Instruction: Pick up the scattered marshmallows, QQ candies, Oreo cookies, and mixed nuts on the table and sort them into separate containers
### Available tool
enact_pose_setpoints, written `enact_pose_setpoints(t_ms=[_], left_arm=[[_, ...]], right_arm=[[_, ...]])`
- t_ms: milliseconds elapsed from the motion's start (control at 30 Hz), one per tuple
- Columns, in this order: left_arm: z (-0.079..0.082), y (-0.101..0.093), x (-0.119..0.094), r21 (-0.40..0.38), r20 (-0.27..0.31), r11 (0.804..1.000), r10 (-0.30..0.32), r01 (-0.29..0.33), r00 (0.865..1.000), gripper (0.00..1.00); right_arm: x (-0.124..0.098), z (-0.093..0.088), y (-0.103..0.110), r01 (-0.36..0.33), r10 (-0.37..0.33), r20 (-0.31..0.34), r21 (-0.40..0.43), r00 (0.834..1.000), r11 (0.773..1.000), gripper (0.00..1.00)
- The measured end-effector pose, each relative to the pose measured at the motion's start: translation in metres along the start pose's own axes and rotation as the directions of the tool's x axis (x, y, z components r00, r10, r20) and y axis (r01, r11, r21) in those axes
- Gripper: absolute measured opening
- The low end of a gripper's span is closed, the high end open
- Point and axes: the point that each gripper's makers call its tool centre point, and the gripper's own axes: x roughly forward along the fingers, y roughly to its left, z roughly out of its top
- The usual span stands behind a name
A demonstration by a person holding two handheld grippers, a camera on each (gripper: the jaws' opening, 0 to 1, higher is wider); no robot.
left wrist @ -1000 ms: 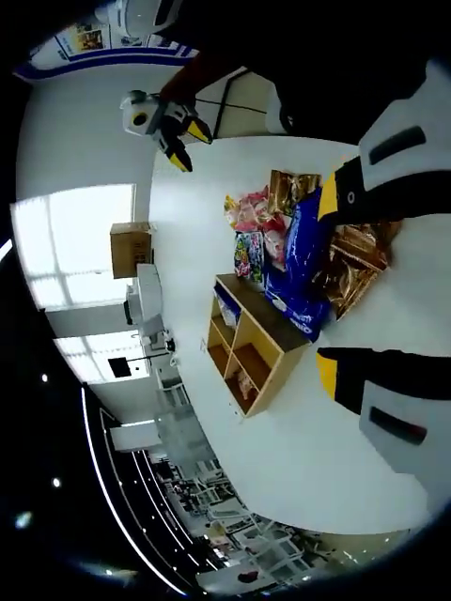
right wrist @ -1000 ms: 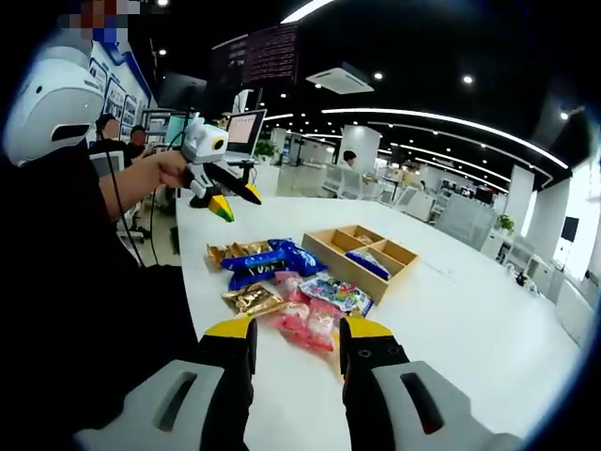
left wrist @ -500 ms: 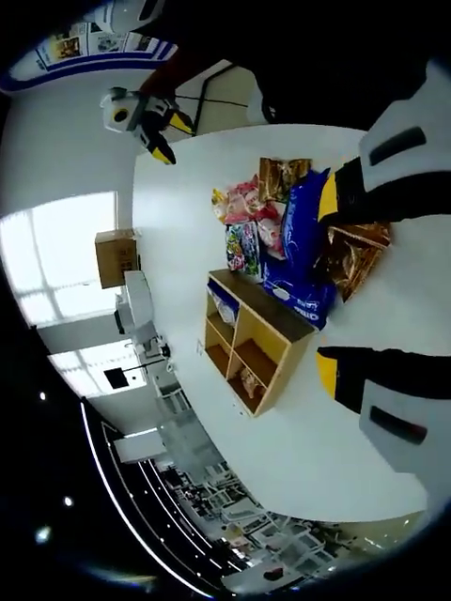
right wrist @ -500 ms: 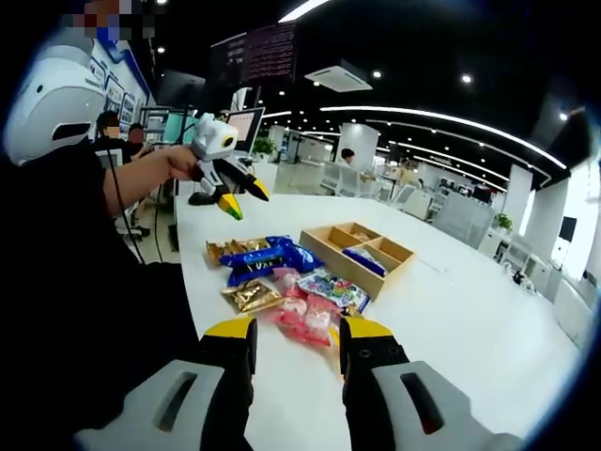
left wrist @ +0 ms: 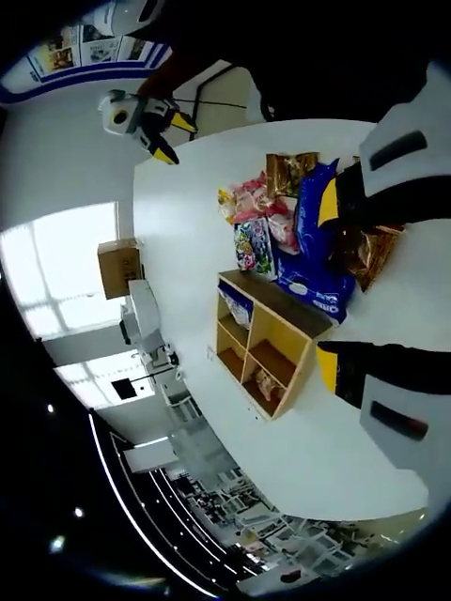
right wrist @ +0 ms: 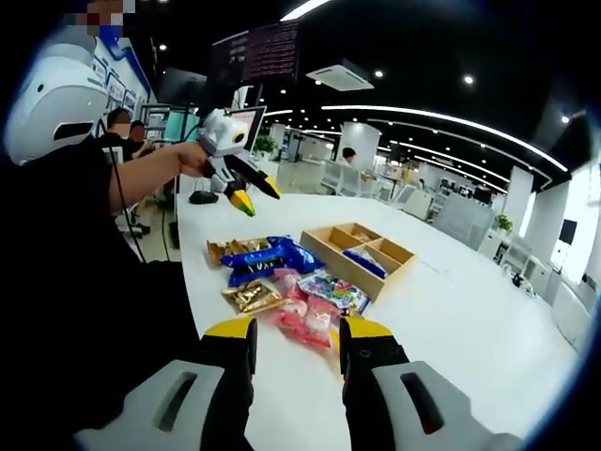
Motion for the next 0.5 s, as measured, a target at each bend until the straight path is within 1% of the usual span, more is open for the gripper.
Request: enact_pose_setpoints(t_ms=[100,233,367,500], left_arm=[[0.006,0.004,0.002,0.021,0.008,1.0,0.003,-0.004,1.0,0.52],[0.011,0.009,0.005,0.027,0.016,1.0,-0.002,0.002,1.0,0.51],[0.008,0.007,0.013,0.031,-0.003,0.999,-0.03,0.03,1.0,0.46],[0.004,0.004,0.021,0.025,-0.022,0.998,-0.061,0.062,0.998,0.46]], right_arm=[[0.001,-0.001,0.001,-0.001,0.001,-0.002,0.003,1.0,1.0,0.32],[0.0,-0.001,0.0,0.005,-0.005,-0.002,0.007,1.0,1.0,0.32],[-0.001,-0.003,-0.001,0.008,-0.008,-0.003,0.01,1.0,1.0,0.32],[-0.001,-0.005,-0.001,0.007,-0.007,-0.003,0.014,1.0,1.0,0.32]])
